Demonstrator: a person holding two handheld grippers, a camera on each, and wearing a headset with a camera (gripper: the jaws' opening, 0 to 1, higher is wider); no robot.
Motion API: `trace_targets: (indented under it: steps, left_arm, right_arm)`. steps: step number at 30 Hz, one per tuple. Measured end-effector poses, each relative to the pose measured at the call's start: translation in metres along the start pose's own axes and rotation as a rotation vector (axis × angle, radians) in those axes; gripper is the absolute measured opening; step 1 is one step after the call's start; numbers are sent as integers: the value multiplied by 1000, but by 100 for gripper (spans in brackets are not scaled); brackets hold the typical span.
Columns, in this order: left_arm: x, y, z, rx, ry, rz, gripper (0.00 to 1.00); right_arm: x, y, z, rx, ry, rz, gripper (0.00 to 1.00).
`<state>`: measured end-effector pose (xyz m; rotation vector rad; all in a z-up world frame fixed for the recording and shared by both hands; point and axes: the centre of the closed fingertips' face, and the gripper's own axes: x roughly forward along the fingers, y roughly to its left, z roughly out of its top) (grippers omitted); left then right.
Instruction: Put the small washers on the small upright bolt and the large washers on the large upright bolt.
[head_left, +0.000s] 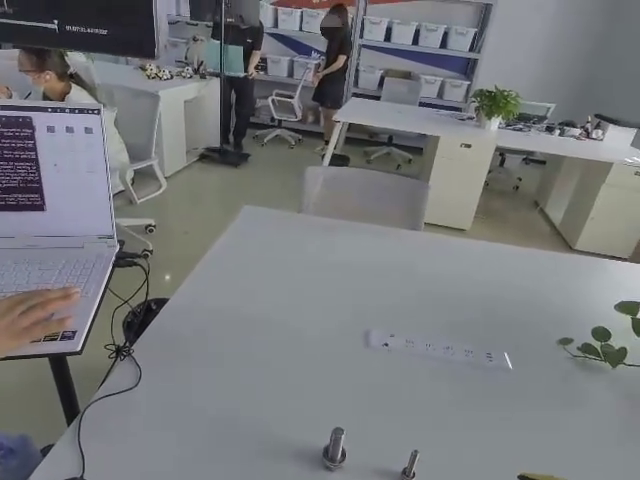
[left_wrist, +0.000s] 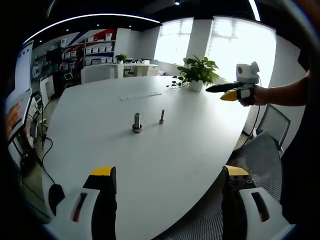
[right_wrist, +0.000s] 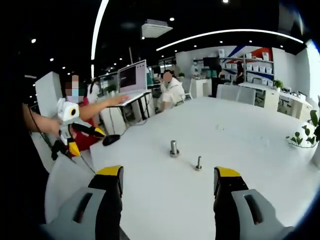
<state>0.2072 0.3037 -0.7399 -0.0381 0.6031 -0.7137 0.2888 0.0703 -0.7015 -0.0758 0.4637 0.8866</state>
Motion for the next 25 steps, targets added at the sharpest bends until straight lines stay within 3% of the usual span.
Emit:
trace_targets:
  steps: [4, 10, 17, 19, 25]
  left_arm:
    - [-1, 2, 3, 26, -4, 15, 88]
    - [-1, -1, -3, 31, 0, 10, 89]
    - [-2, -3, -9, 2, -12, 0, 93]
    - [-2, -4, -7, 17, -25, 3, 93]
    - [-1, -5, -4, 14, -43, 5, 94]
  right_arm:
    - [-13, 10, -29, -9, 62, 16, 76]
    - [-27, 11, -54, 43, 84, 0, 84]
    - [-35, 17, -51, 54, 12, -16, 93]
    - [-37, 21, -49, 64, -10, -7, 96]
    - [-38, 25, -50, 87, -20, 3, 99]
